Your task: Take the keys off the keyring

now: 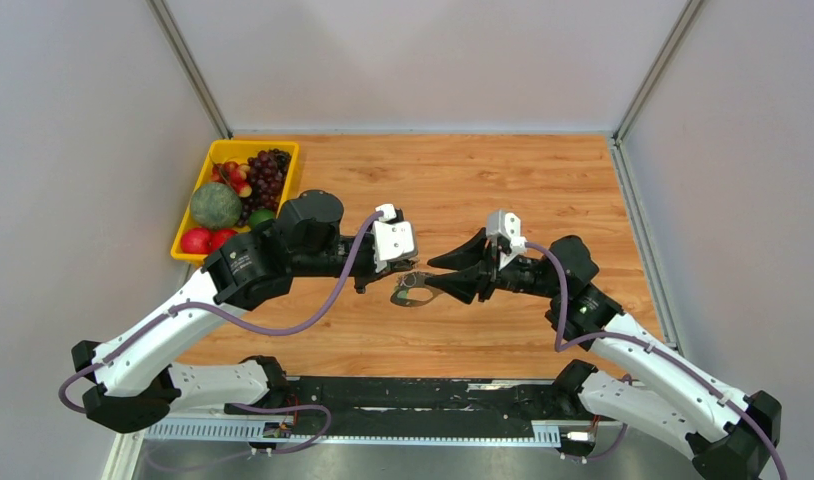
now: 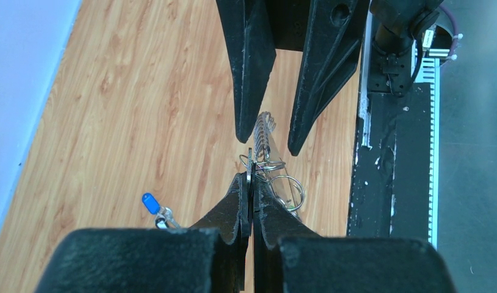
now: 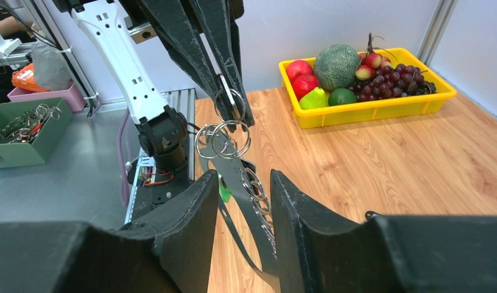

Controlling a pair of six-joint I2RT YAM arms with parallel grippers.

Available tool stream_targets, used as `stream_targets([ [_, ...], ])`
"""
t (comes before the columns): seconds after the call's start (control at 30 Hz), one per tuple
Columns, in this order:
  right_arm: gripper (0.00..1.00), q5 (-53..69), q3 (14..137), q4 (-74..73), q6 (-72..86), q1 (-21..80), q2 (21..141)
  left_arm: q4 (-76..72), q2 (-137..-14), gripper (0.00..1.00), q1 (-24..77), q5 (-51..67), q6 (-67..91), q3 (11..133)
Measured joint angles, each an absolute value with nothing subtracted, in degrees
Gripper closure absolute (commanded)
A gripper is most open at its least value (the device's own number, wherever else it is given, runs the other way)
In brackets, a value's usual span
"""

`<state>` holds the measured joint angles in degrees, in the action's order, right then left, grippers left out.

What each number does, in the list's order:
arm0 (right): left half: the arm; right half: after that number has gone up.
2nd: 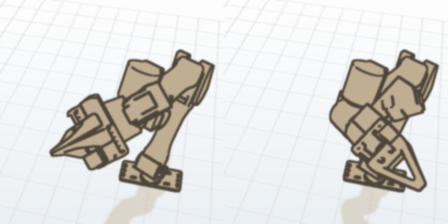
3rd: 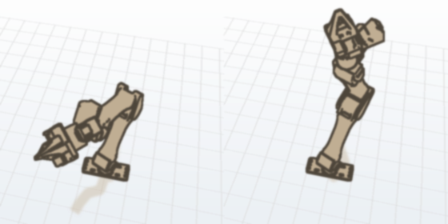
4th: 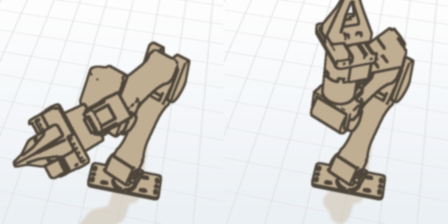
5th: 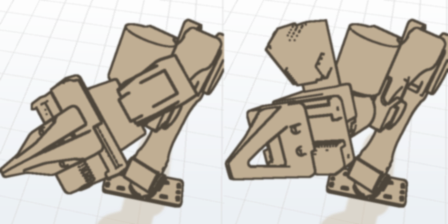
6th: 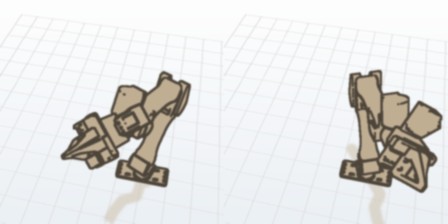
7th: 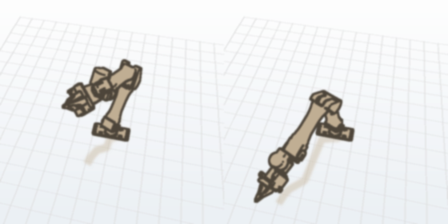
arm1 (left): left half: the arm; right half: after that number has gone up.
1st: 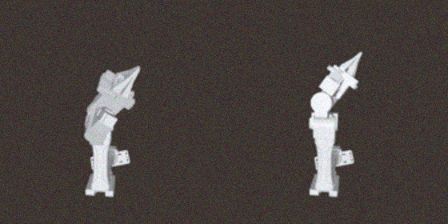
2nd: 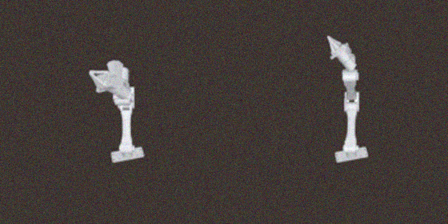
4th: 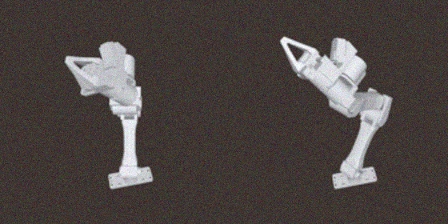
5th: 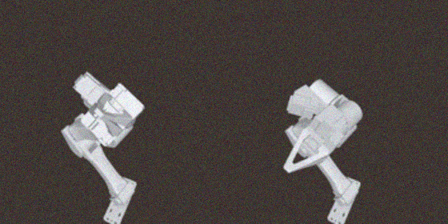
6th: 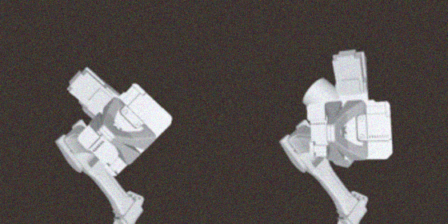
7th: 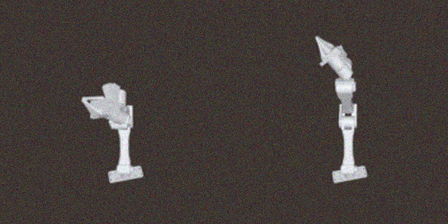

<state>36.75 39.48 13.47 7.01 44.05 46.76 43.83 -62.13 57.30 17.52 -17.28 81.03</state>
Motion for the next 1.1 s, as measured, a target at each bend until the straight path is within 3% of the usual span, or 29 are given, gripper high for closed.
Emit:
stream_targets([
  [0.47,0.71,41.5,42.2,15.4,7.5,44.1,48.9,43.9,-62.2,1.0,57.4,17.8,-17.2,81.0],
  [1.1,0.74,43.0,43.7,17.8,9.6,45.3,53.2,44.2,-62.7,1.0,57.7,16.4,-17.2,81.0],
])
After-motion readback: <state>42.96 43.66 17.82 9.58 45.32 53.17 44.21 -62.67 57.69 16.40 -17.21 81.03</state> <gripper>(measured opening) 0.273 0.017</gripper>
